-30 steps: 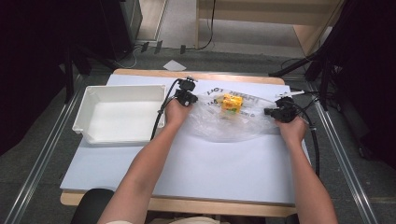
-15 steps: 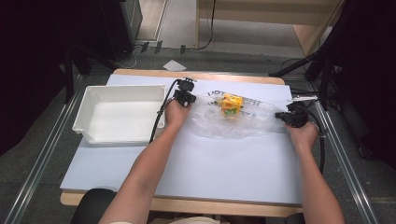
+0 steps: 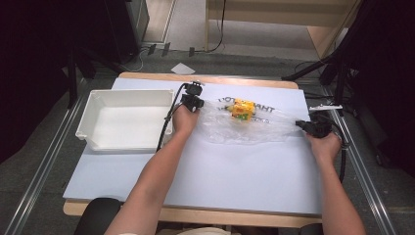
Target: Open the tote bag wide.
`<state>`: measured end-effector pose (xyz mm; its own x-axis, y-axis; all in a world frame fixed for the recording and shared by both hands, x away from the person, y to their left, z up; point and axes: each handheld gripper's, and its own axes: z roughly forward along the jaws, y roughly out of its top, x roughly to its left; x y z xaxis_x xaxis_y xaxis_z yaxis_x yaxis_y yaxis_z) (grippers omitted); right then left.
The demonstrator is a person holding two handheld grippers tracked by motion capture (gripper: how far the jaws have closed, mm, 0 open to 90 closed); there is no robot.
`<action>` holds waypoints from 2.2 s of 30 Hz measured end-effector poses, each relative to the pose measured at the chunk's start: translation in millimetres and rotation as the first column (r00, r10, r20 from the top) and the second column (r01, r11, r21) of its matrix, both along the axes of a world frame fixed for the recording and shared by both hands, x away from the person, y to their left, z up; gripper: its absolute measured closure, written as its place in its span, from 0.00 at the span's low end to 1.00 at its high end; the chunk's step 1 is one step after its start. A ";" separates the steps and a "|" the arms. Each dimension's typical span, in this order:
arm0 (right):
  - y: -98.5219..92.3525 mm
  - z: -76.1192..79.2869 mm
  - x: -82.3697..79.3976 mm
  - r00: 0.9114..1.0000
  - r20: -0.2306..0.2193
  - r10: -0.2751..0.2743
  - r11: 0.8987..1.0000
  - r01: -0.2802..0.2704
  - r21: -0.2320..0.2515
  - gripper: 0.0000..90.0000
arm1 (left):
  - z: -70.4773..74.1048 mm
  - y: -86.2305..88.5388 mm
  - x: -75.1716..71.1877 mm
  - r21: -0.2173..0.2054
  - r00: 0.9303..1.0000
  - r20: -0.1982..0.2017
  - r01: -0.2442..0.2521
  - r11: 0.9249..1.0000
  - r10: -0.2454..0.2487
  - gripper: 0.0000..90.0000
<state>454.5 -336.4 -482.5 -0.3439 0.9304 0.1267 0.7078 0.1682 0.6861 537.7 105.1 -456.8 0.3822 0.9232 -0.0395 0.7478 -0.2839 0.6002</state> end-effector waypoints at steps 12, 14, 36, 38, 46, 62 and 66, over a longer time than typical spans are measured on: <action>-7.4 0.3 -2.1 1.000 -0.006 -0.015 1.000 0.015 -0.011 1.00 | 0.8 1.6 -0.5 0.007 1.000 -0.005 -0.027 1.000 0.027 1.00; -8.9 0.1 -2.2 1.000 -0.005 -0.016 1.000 0.016 -0.006 1.00 | 1.0 2.1 -0.5 0.005 0.999 -0.008 -0.031 1.000 0.031 1.00; -0.8 -9.5 -13.5 0.990 0.107 -0.095 0.995 0.099 -0.031 1.00 | -10.8 -1.6 -17.3 0.021 0.989 0.138 -0.047 0.999 0.044 1.00; -1.5 -8.7 -12.5 0.991 0.095 -0.097 0.995 0.100 -0.022 1.00 | -10.1 -1.3 -16.9 0.010 0.990 0.129 -0.049 0.999 0.047 1.00; 4.8 16.4 -1.5 0.998 0.031 -0.050 0.999 0.049 0.024 1.00 | 11.8 -11.1 -11.4 -0.071 0.999 0.043 0.007 0.997 -0.004 0.91; 21.1 63.3 -6.3 0.996 0.052 0.073 0.993 -0.077 0.090 0.79 | 61.1 -12.1 -27.1 -0.165 0.984 0.082 0.171 0.971 -0.159 0.66; 33.3 79.5 -8.3 0.990 0.078 0.118 0.989 -0.124 0.078 0.80 | 73.2 -14.4 -34.3 -0.182 0.977 0.112 0.198 0.963 -0.179 0.66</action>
<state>446.2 -303.1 -403.0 -0.4642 0.8689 0.1715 0.6333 0.1903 0.7501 503.4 90.7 -383.7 0.5589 0.8129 -0.1640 0.6299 -0.2875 0.7215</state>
